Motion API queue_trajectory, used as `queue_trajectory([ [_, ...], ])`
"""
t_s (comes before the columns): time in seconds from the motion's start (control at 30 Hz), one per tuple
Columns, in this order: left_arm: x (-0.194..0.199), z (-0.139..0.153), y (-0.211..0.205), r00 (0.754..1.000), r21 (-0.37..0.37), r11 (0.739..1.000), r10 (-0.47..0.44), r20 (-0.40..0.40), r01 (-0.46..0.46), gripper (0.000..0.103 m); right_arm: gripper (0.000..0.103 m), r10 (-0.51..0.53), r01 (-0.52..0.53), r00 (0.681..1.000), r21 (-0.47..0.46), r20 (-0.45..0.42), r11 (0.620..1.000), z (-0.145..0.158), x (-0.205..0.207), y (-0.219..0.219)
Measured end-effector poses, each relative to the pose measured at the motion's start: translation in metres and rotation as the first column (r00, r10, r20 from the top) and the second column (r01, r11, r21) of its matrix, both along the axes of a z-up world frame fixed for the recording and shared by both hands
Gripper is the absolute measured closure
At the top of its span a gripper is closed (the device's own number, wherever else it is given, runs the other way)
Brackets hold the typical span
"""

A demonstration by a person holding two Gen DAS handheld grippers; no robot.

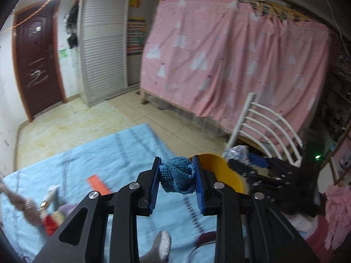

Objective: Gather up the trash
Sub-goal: 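Carry the plastic bag and blue ball to the yellow bin and release both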

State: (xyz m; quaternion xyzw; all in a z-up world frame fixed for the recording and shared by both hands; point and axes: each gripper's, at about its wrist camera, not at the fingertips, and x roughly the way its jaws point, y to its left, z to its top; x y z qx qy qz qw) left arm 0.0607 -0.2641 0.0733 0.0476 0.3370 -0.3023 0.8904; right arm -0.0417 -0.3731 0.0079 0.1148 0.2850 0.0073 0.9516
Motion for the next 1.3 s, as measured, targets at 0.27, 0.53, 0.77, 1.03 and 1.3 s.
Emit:
queue_trajectory([
  [0.27, 0.01, -0.019, -0.061, 0.993, -0.009, 0.995, -0.1, -0.056, 0.1, 0.083, 0.052, -0.051, 0.053, 0.998, 0.038, -0.044, 0.998, -0.023, 0.008, -0.031],
  [0.53, 0.031, -0.04, -0.113, 0.984, -0.004, 0.989, -0.145, -0.105, 0.146, 0.083, 0.031, -0.075, 0.081, 0.994, 0.086, -0.077, 0.993, -0.038, 0.01, -0.049],
  [0.77, 0.046, -0.062, -0.132, 0.977, 0.012, 0.989, -0.143, -0.155, 0.147, 0.078, 0.028, -0.095, 0.103, 0.992, 0.089, -0.087, 0.991, -0.04, 0.008, -0.06],
  [1.03, 0.048, -0.066, -0.131, 0.975, 0.018, 0.991, -0.13, -0.18, 0.136, 0.057, 0.028, -0.083, 0.09, 0.993, 0.08, -0.084, 0.993, -0.039, 0.008, -0.054],
  [1.3, 0.036, -0.05, -0.09, 0.987, -0.004, 0.998, -0.067, -0.149, 0.067, 0.056, 0.028, -0.045, 0.049, 0.997, 0.068, -0.059, 0.996, -0.028, 0.009, -0.034],
])
